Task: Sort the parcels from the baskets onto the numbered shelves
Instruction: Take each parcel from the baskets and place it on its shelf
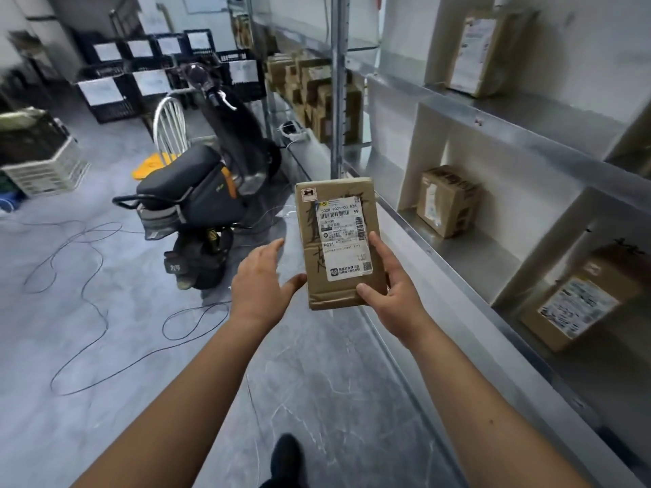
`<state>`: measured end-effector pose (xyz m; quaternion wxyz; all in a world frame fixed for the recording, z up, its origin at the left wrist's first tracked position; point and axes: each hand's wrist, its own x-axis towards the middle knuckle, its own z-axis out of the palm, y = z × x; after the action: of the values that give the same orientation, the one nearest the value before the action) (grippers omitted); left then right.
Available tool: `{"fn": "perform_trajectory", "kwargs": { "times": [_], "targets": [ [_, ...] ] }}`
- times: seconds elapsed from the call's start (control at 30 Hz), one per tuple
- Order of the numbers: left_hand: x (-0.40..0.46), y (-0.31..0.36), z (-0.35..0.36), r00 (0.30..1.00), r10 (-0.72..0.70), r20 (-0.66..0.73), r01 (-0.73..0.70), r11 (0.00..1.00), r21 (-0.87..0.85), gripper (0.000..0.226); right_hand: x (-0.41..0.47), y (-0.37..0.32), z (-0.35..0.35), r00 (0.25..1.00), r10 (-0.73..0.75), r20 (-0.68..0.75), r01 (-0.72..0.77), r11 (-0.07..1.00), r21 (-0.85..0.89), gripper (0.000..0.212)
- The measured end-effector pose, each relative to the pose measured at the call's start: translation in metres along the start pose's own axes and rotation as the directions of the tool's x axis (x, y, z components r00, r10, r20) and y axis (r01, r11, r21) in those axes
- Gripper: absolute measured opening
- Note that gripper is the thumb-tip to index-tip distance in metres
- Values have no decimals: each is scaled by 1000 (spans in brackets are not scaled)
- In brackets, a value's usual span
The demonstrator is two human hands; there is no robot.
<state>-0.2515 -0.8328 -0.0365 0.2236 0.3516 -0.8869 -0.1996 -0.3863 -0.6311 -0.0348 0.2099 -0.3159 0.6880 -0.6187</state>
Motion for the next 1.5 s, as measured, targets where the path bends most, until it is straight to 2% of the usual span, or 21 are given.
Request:
{"fn": "perform_trajectory", "kwargs": {
  "times": [0.2, 0.4, 0.7, 1.1, 1.5],
  "targets": [
    [79, -47, 8, 999, 20, -28, -18, 998, 52, 89, 77, 8, 41, 999, 25, -26, -26, 1000, -13, 89],
    [179, -86, 9, 986, 162, -35, -160, 986, 46, 79, 168, 7, 85, 995, 43, -94, -44, 999, -6, 89],
    [304, -113, 23, 965, 254, 70, -258, 964, 68, 78, 268, 18, 123, 973, 91, -213, -77, 994, 71, 91],
    [437, -95, 83, 935, 326, 140, -335, 941, 45, 69, 389, 55, 106, 942, 148, -302, -125, 988, 93, 93],
    [603, -36, 187, 881, 394, 261, -417, 908, 36, 60, 543, 103, 37, 876, 284, -389, -279, 958, 70, 115]
  ]
}}
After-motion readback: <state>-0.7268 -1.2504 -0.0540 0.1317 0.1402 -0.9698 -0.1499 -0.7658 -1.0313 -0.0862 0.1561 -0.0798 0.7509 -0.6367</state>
